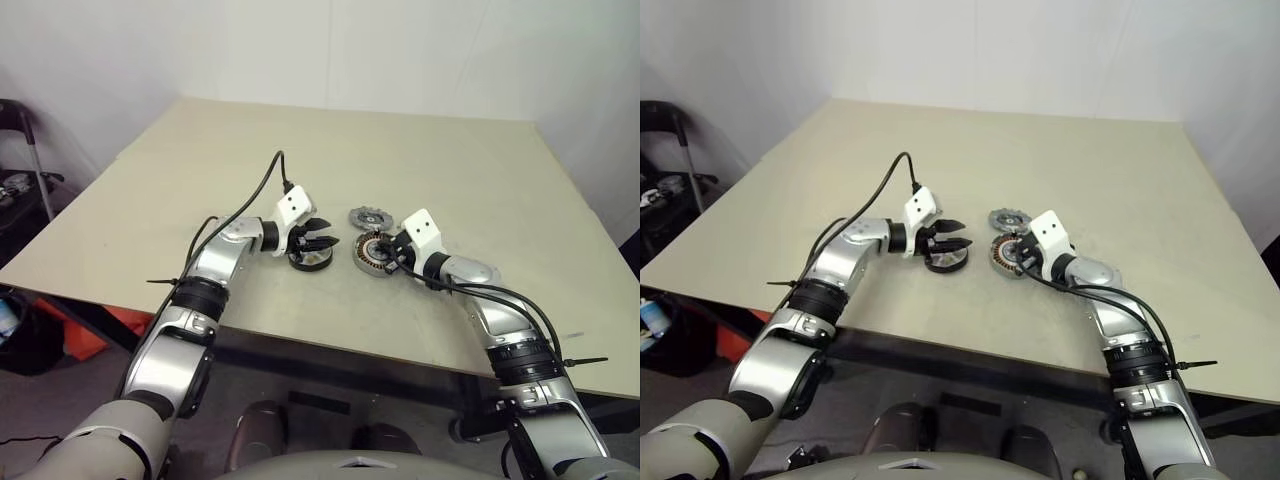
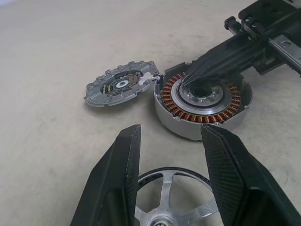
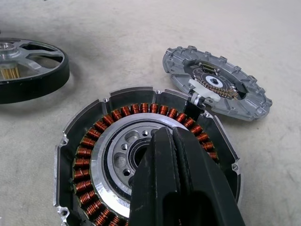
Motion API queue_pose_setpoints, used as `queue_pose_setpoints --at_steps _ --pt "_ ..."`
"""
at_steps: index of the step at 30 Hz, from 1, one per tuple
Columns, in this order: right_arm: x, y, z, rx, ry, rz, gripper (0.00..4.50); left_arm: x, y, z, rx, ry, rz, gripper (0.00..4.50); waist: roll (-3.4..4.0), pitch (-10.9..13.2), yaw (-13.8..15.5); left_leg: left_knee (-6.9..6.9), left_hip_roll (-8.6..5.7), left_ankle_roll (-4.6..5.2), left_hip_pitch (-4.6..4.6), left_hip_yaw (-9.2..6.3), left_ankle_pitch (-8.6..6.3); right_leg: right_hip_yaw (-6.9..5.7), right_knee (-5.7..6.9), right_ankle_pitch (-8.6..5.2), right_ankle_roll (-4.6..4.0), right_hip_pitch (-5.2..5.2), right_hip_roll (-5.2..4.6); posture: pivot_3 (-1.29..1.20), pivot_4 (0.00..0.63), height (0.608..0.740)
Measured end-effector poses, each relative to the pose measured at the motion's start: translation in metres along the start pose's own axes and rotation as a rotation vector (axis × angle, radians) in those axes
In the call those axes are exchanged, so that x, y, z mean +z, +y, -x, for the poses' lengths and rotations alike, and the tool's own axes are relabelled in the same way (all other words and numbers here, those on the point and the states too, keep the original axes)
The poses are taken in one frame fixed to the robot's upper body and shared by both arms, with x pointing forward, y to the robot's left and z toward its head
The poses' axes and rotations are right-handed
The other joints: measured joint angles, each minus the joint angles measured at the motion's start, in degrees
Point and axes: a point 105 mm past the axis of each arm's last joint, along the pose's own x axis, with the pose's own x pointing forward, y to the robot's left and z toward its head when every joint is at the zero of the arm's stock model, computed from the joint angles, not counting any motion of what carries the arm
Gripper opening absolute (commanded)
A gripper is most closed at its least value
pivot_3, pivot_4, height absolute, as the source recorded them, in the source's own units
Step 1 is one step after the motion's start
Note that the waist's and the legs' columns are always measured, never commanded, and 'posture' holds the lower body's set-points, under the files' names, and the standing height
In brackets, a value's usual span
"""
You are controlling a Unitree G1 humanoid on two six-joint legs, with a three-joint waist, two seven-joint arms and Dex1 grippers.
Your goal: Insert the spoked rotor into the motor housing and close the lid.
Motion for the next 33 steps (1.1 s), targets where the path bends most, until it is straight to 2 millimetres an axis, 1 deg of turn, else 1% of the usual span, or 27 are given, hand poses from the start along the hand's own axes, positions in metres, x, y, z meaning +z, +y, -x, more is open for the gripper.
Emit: queue_pose_setpoints --at_steps 6,11,13,16,17,19,23,25,27,31,33 --pt "0.004 -0.004 0.005 0.001 0.001 0.014 0.04 -0.005 0.002 0.003 0.020 0.004 0.023 2.13 0.00 0.01 0.08 0.00 -0.01 0.01 -0.17 0.00 -0.01 0.00 -0.01 0.00 0.00 -0.14 0.00 0.00 0.000 0.740" --pt "0.026 0.000 0.012 0.020 -0.063 0.047 0.04 -0.005 0.010 0.010 0.062 -0.024 0.138 2.13 0.00 0.01 0.04 -0.03 0.00 0.02 -0.25 0.00 -0.01 0.00 0.01 0.00 -0.02 -0.25 0.02 0.00 0.000 0.740" --pt "0.035 0.003 0.017 0.032 -0.092 0.059 0.04 -0.005 0.015 0.019 0.083 -0.041 0.220 2.13 0.00 0.01 0.00 -0.04 0.01 0.02 -0.24 0.00 -0.01 0.00 0.01 -0.01 -0.03 -0.25 0.02 0.00 0.000 0.740" --pt "0.039 0.003 0.025 0.031 -0.106 0.067 0.04 -0.012 0.022 0.044 0.104 -0.041 0.330 2.13 0.00 0.01 -0.09 -0.06 0.02 0.01 -0.20 0.01 -0.01 0.00 0.01 -0.03 -0.05 -0.25 0.04 0.00 0.000 0.740" --pt "0.038 0.002 0.026 0.029 -0.099 0.066 0.01 -0.016 0.024 0.054 0.113 -0.038 0.362 2.30 0.01 0.01 -0.11 -0.06 0.02 0.01 -0.20 0.01 0.00 0.01 0.01 -0.03 -0.05 -0.25 0.04 0.00 0.000 0.740" --pt "0.034 0.001 0.027 0.024 -0.086 0.061 0.00 -0.021 0.026 0.068 0.127 -0.034 0.417 2.74 0.01 0.01 -0.14 -0.06 0.01 0.00 -0.19 0.01 0.00 0.01 0.01 -0.03 -0.05 -0.24 0.03 0.00 0.000 0.740" --pt "0.034 0.000 0.027 0.020 -0.084 0.061 0.00 -0.025 0.025 0.084 0.131 -0.030 0.532 4.10 0.01 0.02 0.01 -0.06 0.01 -0.02 -0.15 0.01 0.01 0.01 0.01 -0.03 -0.04 -0.18 0.03 0.00 0.000 0.740" --pt "0.034 0.000 0.026 0.020 -0.082 0.059 0.00 -0.027 0.018 0.087 0.106 -0.022 0.634 4.10 0.01 0.02 -0.01 -0.06 0.00 -0.03 -0.13 0.01 0.01 0.03 0.01 -0.03 -0.05 -0.17 0.03 0.00 0.000 0.740" --pt "0.034 -0.001 0.026 0.020 -0.081 0.060 0.00 -0.030 0.006 0.084 0.063 -0.012 0.767 4.10 0.01 0.02 -0.05 -0.06 0.00 -0.04 -0.13 0.01 0.02 0.03 0.02 -0.03 -0.05 -0.19 0.03 0.00 0.000 0.740" --pt "0.035 -0.001 0.025 0.020 -0.081 0.062 0.00 -0.036 -0.009 0.070 0.016 -0.009 0.966 4.10 0.01 0.02 -0.05 -0.06 0.00 -0.05 -0.14 0.01 0.02 0.03 0.00 -0.03 -0.05 -0.17 0.03 0.00 0.000 0.740" --pt "0.035 -0.001 0.025 0.021 -0.081 0.062 0.00 -0.045 -0.015 0.062 0.013 0.005 1.058 4.10 0.00 0.02 -0.08 -0.06 0.00 -0.04 -0.13 0.01 0.02 0.03 -0.01 -0.03 -0.05 -0.16 0.04 0.00 0.000 0.740"
